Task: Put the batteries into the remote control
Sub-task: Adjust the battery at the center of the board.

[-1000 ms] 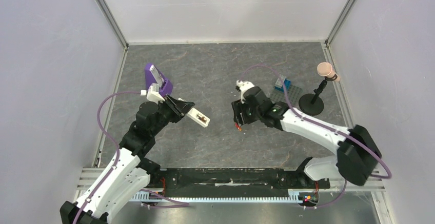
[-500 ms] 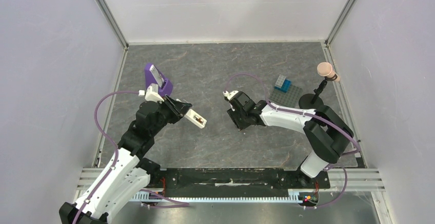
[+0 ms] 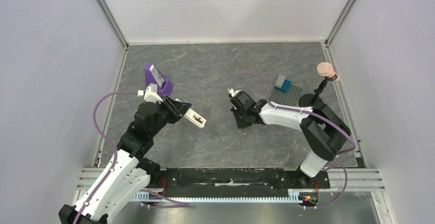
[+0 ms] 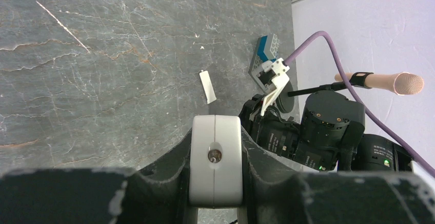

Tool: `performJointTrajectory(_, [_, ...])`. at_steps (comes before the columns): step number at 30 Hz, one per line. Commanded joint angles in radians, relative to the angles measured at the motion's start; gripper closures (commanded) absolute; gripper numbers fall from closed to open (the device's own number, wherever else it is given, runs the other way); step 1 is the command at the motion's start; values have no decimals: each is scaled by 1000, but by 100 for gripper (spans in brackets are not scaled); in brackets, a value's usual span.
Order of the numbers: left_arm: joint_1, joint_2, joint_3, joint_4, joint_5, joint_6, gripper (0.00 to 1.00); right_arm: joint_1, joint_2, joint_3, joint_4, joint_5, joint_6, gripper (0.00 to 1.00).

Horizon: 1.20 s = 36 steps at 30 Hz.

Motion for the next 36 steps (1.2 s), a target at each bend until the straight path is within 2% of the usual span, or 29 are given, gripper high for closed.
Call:
performJointTrajectory(1, [7,-18,20,31,-18,27,98,-32,-45,-43,10,133,249,96])
performJointTrajectory(5, [6,-19,9,42,-23,25,98,-35,-164,-174,145,173,614,93])
performJointTrajectory(8, [8,-19,1,49,-51,13,98,-27,-189,-185,131,214,806,96])
performJointTrajectory(12, [7,-18,-11,61,-54,13,98,-23,-152,-100,-101,296,1070,99])
performJointTrajectory(14, [8,-17,-16,64,-59,13,98,-22,-111,-42,-230,321,1174,96])
performJointTrajectory(17, [8,-11,-24,70,-60,12,98,-23,-44,15,-337,316,1236,95])
performJointTrajectory(20, [9,-6,-24,72,-63,15,98,-21,-26,15,-332,302,1245,94])
performJointTrajectory(22, [10,-4,-24,75,-61,17,98,-21,-29,6,-326,313,1242,87])
performJointTrajectory(26, [11,2,-27,78,-61,20,98,-20,-65,0,-304,343,1210,67])
performJointTrajectory(29, [12,3,-30,82,-58,20,98,-18,-109,7,-285,371,1150,45])
performJointTrajectory(31, [12,0,-34,83,-58,19,98,-18,-156,2,-269,391,1097,38])
performJointTrajectory(34, [13,-3,-31,78,-52,23,98,-17,-257,-58,-133,388,897,33])
performJointTrajectory(36, [15,-3,-27,68,-48,29,98,-18,-329,-110,18,364,673,33])
